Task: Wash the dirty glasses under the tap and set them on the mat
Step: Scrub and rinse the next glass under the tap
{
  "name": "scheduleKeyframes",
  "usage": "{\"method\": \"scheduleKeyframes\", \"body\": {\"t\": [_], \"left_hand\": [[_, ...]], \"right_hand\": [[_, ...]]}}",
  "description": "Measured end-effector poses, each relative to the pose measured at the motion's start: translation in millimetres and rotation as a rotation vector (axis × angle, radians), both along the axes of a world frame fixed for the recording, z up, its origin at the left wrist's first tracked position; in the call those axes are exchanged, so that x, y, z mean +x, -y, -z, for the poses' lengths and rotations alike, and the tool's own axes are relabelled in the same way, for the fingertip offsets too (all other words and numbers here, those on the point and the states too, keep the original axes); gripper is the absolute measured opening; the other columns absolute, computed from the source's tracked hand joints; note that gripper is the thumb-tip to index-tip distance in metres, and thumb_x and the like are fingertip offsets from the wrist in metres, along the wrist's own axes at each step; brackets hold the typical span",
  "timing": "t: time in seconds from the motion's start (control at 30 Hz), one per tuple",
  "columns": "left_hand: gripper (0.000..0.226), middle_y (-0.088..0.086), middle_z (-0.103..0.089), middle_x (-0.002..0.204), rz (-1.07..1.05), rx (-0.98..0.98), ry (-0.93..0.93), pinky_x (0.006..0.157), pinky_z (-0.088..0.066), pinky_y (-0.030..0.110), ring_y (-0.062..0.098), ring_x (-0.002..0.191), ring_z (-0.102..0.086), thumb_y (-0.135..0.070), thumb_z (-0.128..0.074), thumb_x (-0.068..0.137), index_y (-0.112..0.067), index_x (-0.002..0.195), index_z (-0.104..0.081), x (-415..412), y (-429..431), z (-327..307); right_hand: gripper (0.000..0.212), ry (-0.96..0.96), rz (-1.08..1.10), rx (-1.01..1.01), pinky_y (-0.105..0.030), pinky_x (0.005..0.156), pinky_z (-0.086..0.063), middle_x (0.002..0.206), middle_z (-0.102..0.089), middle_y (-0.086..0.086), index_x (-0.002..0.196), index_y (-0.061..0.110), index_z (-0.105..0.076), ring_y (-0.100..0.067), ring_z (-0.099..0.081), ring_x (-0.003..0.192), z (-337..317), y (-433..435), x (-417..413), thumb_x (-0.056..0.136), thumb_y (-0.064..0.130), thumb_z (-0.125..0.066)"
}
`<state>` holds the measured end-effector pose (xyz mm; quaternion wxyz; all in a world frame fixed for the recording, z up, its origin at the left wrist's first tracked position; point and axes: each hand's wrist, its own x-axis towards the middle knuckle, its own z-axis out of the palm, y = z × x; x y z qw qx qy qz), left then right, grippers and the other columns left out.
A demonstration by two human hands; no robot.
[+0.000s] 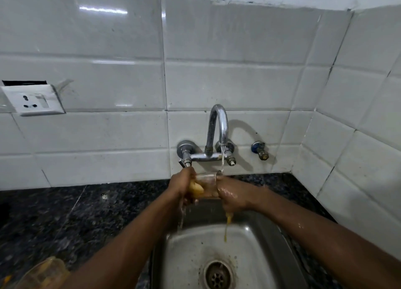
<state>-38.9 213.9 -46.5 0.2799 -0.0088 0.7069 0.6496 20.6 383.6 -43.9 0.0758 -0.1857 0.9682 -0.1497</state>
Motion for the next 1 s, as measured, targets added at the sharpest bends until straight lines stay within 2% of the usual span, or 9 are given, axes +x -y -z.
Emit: {"method": "scheduleKeyframes", "body": {"t": [0.1, 0.2, 0.33, 0.4, 0.5, 0.67, 0.77, 0.9, 1.0], "left_hand": [[0.050, 0.011, -0.066, 0.070, 0.091, 0.166, 0.079, 0.038, -0.035, 0.017, 0.019, 0.048, -0.056, -0.051, -0.044, 0.095, -0.005, 0.096, -0.063, 0, -1, 9], [0.030, 0.015, -0.066, 0.083, -0.112, 0.275, -0.187, 0.041, -0.038, 0.021, 0.021, 0.056, -0.062, -0.035, -0.051, 0.097, -0.008, 0.096, -0.065, 3, -8, 19], [0.027, 0.011, -0.062, 0.066, -0.137, 0.114, -0.056, 0.036, -0.033, 0.019, 0.020, 0.045, -0.054, -0.030, -0.046, 0.095, -0.005, 0.093, -0.059, 5, -7, 8], [0.033, 0.012, -0.063, 0.069, -0.080, 0.106, 0.088, 0.034, -0.033, 0.017, 0.020, 0.044, -0.053, -0.035, -0.045, 0.094, -0.005, 0.099, -0.058, 7, -5, 3], [0.051, 0.012, -0.065, 0.067, -0.048, 0.312, 0.202, 0.033, -0.034, 0.017, 0.020, 0.044, -0.054, -0.047, -0.040, 0.094, -0.002, 0.103, -0.062, 8, -13, 3], [0.061, 0.022, -0.070, 0.082, -0.053, 0.559, 0.370, 0.045, -0.051, 0.025, 0.030, 0.066, -0.064, -0.052, -0.036, 0.098, 0.001, 0.103, -0.066, 24, -28, 11], [0.040, 0.020, -0.073, 0.096, -0.291, 0.587, 0.135, 0.051, -0.055, 0.032, 0.033, 0.077, -0.069, -0.037, -0.048, 0.098, -0.003, 0.107, -0.066, 28, -39, 10], [0.016, 0.001, -0.069, 0.077, -0.474, -0.003, -0.728, 0.059, -0.046, 0.024, 0.017, 0.072, -0.063, -0.024, -0.061, 0.092, -0.013, 0.088, -0.071, 30, -39, 2], [0.027, -0.005, -0.060, 0.063, -0.327, -0.238, -0.760, 0.053, -0.034, 0.023, 0.011, 0.062, -0.055, -0.028, -0.058, 0.092, -0.018, 0.068, -0.063, 25, -33, -6]], "right_hand": [[0.053, 0.165, 0.079, -0.313, -0.037, 0.096, -0.054, 0.119, -0.066, 0.000, 0.123, 0.022, -0.063, -0.011, -0.064, 0.108, -19, 6, 4, 0.079, -0.008, -0.056], [0.059, 0.179, 0.117, -0.508, -0.035, 0.100, -0.051, 0.121, -0.069, -0.002, 0.122, 0.015, -0.067, -0.012, -0.064, 0.114, -28, 12, 5, 0.075, -0.017, -0.050], [0.059, 0.034, 0.001, -0.208, -0.015, 0.087, -0.048, 0.124, -0.066, 0.001, 0.127, 0.020, -0.063, -0.003, -0.062, 0.104, -30, 11, 8, 0.080, -0.014, -0.053], [0.054, 0.115, 0.038, -0.292, -0.013, 0.085, -0.049, 0.118, -0.067, 0.008, 0.122, 0.028, -0.064, 0.006, -0.061, 0.097, -30, 9, 11, 0.083, -0.009, -0.058], [0.016, -0.162, 0.253, -0.481, -0.019, 0.070, -0.053, 0.082, -0.069, 0.009, 0.083, 0.034, -0.065, -0.003, -0.067, 0.075, -27, 24, 5, 0.094, 0.023, -0.062], [0.042, -0.531, 0.332, -0.185, -0.022, 0.054, -0.042, 0.060, -0.064, 0.002, 0.066, 0.016, -0.068, -0.007, -0.057, 0.052, -33, 23, -13, 0.097, 0.041, -0.053], [0.043, -0.520, 0.482, -0.386, -0.023, 0.054, -0.045, 0.059, -0.064, 0.004, 0.067, 0.015, -0.068, -0.007, -0.060, 0.051, -32, 22, -13, 0.098, 0.040, -0.052], [0.043, -0.342, 0.967, -1.048, -0.044, 0.071, -0.059, 0.069, -0.072, -0.012, 0.070, 0.007, -0.071, -0.032, -0.071, 0.070, -6, 36, -7, 0.096, 0.038, -0.056], [0.037, -0.139, 1.143, -1.220, -0.039, 0.072, -0.058, 0.073, -0.074, -0.011, 0.074, 0.007, -0.071, -0.029, -0.071, 0.071, -1, 42, -3, 0.094, 0.036, -0.059]]}}
